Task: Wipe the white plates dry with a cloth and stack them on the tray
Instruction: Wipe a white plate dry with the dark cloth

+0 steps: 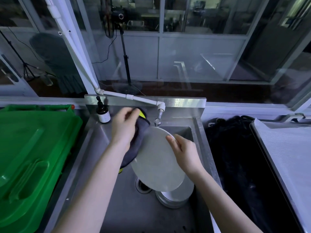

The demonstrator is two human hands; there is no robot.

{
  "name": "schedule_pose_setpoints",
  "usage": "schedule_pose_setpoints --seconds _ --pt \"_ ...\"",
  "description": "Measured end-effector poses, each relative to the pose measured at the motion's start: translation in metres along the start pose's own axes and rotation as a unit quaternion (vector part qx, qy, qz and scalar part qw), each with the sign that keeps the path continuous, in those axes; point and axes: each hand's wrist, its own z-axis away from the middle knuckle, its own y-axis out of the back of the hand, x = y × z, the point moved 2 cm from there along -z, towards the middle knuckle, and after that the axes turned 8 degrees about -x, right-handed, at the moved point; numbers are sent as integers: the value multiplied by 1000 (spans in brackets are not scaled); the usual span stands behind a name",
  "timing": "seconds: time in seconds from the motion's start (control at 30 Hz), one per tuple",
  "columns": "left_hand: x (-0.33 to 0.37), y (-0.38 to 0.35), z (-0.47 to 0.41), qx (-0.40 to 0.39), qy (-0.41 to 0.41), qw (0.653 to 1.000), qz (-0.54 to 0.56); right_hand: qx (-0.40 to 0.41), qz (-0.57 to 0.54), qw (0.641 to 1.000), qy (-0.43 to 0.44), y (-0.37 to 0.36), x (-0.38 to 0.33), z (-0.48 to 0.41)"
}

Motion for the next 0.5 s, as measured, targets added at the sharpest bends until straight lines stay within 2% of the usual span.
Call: schedule_pose_setpoints --seconds 0.1,0.23,0.3,0.4,0.47,0.5 --pt "-2 -13 13 -146 -33 987 -55 -3 5 1000 6 -1 -1 -4" --pt "6 -11 20 -268 -48 961 -37 14 31 999 15 6 0 -10" --pt "9 -11 18 -315 -102 937 -108 4 33 999 15 10 0 -11" --pt "5 -11 15 -277 -224 881 -311 -27 29 999 33 15 -5 -9" --pt "-3 -11 15 -267 -241 860 -361 -38 29 997 53 20 -13 -6" --pt "-9 -9 15 -273 -230 867 -348 -43 32 997 61 23 -16 -4"
